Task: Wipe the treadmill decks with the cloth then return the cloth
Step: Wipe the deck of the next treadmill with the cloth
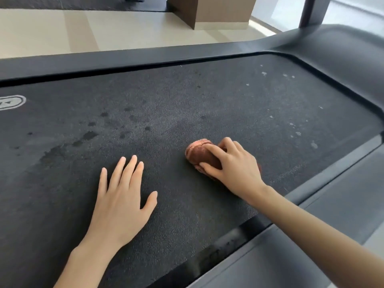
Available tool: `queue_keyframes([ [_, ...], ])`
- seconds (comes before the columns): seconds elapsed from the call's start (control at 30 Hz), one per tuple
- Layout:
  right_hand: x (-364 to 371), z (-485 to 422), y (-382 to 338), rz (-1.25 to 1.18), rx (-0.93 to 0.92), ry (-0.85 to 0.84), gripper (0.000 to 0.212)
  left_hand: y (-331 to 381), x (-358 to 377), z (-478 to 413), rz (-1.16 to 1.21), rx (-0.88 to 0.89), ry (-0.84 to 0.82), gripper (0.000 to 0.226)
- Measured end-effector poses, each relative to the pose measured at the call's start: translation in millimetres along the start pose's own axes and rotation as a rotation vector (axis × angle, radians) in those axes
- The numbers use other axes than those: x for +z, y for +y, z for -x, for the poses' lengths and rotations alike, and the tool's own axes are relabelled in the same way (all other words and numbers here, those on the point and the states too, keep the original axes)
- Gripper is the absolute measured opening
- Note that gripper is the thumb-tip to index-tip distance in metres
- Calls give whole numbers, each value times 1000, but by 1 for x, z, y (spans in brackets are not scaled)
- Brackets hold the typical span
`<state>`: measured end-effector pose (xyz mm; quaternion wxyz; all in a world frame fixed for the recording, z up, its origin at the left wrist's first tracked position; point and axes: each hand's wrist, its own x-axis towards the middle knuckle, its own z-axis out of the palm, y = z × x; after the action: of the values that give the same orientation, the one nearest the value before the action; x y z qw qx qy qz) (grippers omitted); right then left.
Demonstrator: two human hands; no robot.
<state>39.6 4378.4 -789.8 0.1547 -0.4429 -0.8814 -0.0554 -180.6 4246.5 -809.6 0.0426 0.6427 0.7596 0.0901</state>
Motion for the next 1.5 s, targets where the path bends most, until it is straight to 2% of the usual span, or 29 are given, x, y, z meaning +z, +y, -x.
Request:
queue_keyframes([
  [0.1,-2,2,46,62,179,-10,44,0,-2,-6,4,24,-25,82],
  [0.23,-12,9,117,130,520,-4,49,14,-2,-20,58,97,-21,77],
  [0.37,-12,10,118,163,697,-37,51,40,10,-47,34,211,-31,67],
  [0.6,-14,43,29,137,461,-64,49,73,25,-74,19,318,-2,66],
  [0.77,-16,51,41,96,394,-11,46,68,25,-72,13,342,-2,76],
  [0.83,-18,49,73,168,439,-4,47,68,24,-71,24,342,-8,80],
  [0.97,-27,33,139,189,747,-72,52,69,23,-69,47,337,6,78],
  [1.07,-24,26,133,229,821,-65,52,71,24,-69,58,331,16,72],
  [1.13,-22,28,108,240,778,-71,52,71,26,-69,40,329,17,72],
  [1.33,-19,50,24,194,446,-86,47,71,23,-68,47,355,29,77],
  [1.5,-31,48,22,118,445,-212,50,73,23,-73,48,369,-2,66],
])
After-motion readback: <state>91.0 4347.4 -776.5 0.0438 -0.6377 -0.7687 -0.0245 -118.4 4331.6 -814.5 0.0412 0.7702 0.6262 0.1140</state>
